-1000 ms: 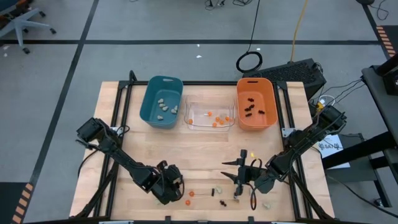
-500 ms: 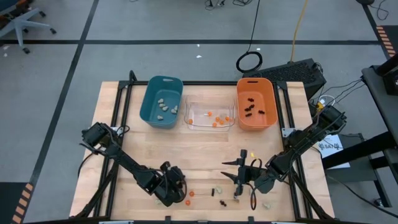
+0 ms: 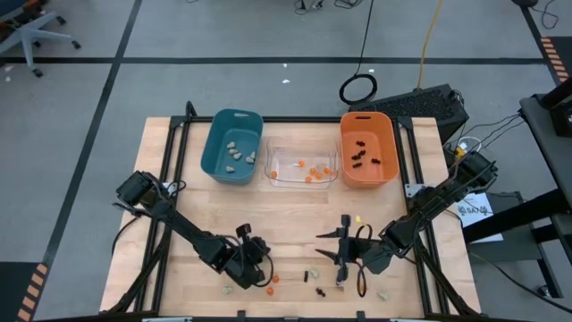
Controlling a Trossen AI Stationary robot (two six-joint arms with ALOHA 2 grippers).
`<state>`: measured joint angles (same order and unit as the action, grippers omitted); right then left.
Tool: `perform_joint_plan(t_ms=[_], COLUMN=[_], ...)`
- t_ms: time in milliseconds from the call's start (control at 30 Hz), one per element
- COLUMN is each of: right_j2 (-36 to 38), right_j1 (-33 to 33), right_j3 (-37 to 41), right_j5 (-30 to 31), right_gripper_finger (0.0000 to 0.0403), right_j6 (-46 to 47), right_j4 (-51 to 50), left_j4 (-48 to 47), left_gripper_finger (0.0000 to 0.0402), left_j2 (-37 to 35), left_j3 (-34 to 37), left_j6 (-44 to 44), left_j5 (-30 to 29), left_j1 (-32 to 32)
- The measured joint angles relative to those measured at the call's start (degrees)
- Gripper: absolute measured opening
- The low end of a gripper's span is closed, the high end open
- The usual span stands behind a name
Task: Sort Halloween decoration
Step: Put the black skeleton toy into the orange bin
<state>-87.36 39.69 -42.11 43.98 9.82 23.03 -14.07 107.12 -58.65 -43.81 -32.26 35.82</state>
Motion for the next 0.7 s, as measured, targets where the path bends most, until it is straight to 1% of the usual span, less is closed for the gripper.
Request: perform_joint_plan(t_ms=[100, 200, 433, 600, 700], right_j2=[-1.2, -4.17, -13.9, -16.81, -16.93], right_j1=[-0.64, -1.44, -3.76, -4.12, -3.94], right_j3=[0.0, 0.0, 0.0, 0.0, 0.0], right_j5=[-3.5, -3.6, -3.6, -3.63, -3.75], right_gripper_finger=[0.016, 0.016, 0.016, 0.016, 0.016], right_j6=[-0.02, -0.43, -4.34, -2.3, -0.95], right_j4=[2.41, 6.99, 22.58, 25.15, 25.09], left_j4=[1.18, 5.6, 18.88, 25.16, 27.75], left_gripper_finger=[0.0028, 0.0028, 0.0028, 0.0028, 0.0028], left_j2=[-2.5, -5.0, -8.29, -8.59, -8.59], left_j3=[0.0, -0.02, -0.02, -0.02, -0.01], left_j6=[5.69, 12.89, 28.95, 36.72, 38.54], left_j5=[-1.11, -2.83, -2.56, -0.67, 0.95], left_j1=[-1.04, -2.2, -4.36, -4.33, -4.29])
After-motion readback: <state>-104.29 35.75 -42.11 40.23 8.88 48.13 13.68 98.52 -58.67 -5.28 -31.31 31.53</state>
